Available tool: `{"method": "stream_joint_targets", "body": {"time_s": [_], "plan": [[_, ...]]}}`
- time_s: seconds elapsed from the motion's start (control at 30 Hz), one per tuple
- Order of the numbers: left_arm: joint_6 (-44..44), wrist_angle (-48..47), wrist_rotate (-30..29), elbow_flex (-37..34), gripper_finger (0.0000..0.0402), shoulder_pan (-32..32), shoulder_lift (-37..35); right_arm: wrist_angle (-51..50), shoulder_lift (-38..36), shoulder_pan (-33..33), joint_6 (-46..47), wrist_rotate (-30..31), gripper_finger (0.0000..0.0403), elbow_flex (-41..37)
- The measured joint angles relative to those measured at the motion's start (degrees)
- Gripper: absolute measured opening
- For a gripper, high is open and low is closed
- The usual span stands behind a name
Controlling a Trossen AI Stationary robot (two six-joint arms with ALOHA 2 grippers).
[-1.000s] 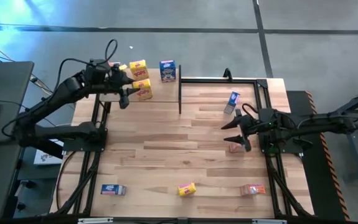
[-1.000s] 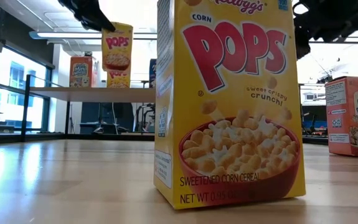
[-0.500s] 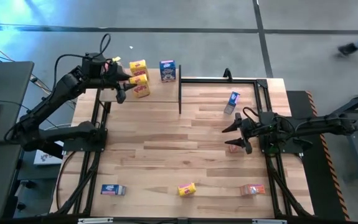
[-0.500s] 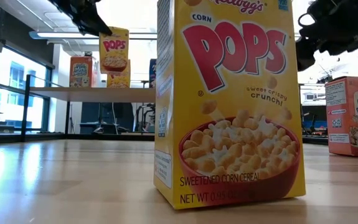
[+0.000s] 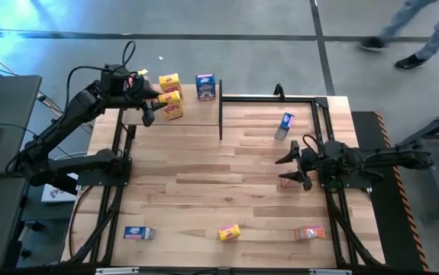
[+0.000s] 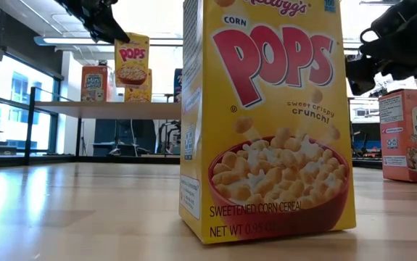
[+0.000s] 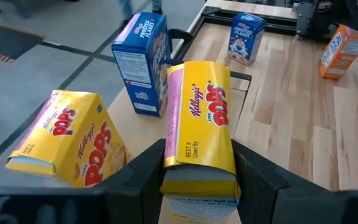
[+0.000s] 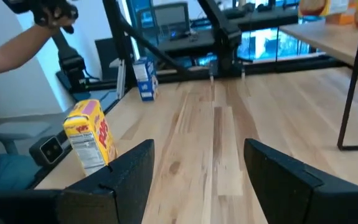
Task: Stack cereal on shelf
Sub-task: Put the top yellow cereal box on the shelf aligned with the other yellow cereal box
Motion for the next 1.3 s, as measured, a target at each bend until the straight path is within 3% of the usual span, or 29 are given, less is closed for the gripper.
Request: {"method": "stream_joint_targets", "body": {"time_s": [0.37,0.83,1.3], "plan": [[-0.06,-0.15,0.01,0.0,0.0145,0.0,0.0,-1.98,-6.99,-0.02,-6.26,6.99,0.024,-0.01],[1.5,-0.44,-0.05,0.04,0.0145,0.0,0.0,-5.71,-16.52,-0.02,-7.53,7.13,0.024,-0.01],[6.15,-0.94,-0.16,0.09,0.0145,1.29,3.44,-6.53,-16.86,-0.02,-3.4,7.13,0.0241,-0.01]]}}
